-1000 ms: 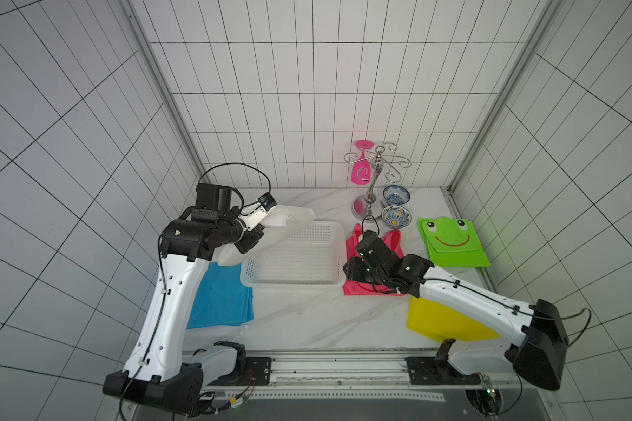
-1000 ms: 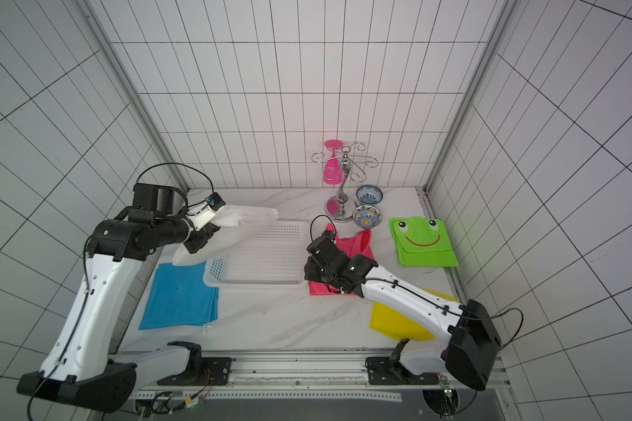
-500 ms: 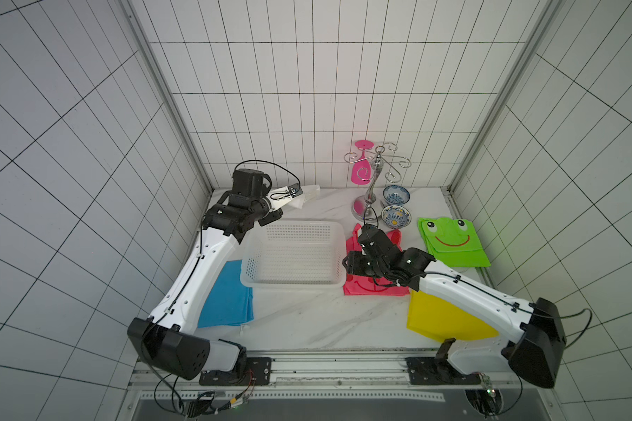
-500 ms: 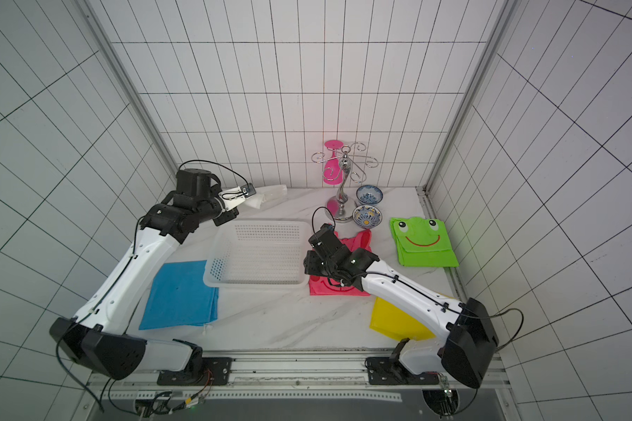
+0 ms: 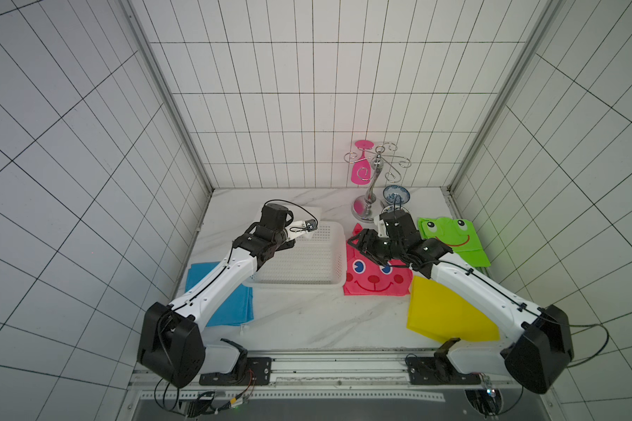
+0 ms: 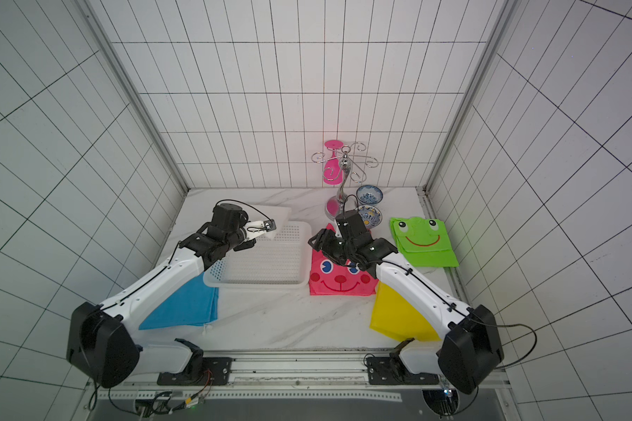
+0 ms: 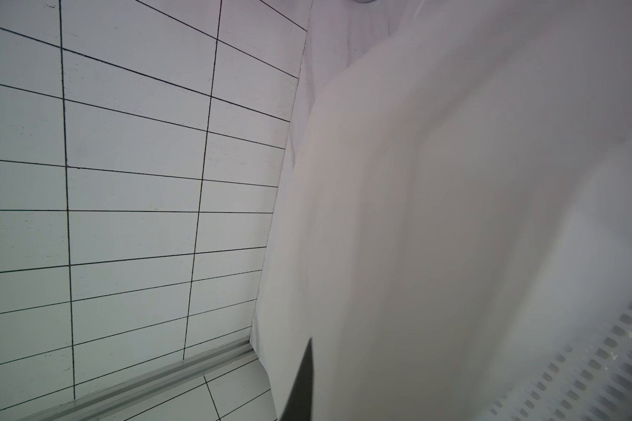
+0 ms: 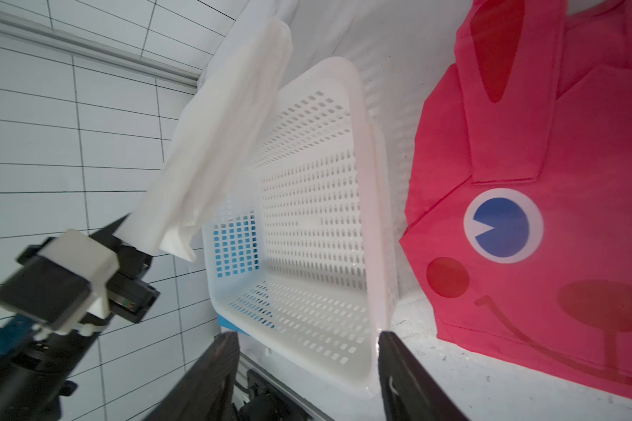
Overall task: Put the folded raincoat in the basket
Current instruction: Place the raincoat in the basket.
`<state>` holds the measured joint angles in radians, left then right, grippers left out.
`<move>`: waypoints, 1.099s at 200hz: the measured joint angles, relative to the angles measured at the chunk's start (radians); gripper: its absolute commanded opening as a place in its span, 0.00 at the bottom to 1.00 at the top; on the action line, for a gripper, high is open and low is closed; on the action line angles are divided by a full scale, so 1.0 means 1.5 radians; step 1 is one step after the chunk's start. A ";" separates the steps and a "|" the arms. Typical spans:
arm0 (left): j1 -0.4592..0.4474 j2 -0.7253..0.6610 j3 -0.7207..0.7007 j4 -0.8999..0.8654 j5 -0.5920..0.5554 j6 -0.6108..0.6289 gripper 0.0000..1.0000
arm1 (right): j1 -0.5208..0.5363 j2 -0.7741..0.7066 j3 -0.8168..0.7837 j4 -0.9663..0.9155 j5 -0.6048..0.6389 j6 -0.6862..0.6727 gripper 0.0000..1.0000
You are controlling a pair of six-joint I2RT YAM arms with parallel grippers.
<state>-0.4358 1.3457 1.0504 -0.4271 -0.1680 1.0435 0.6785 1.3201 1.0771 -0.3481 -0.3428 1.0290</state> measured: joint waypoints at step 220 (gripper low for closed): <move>0.025 -0.057 -0.045 -0.069 0.170 -0.092 0.00 | 0.087 0.306 0.010 0.565 -0.070 0.596 0.53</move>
<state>-0.3988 1.2606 0.9825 -0.5308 0.0872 0.9054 0.8097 1.7794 1.0927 0.4999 -0.4480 1.9228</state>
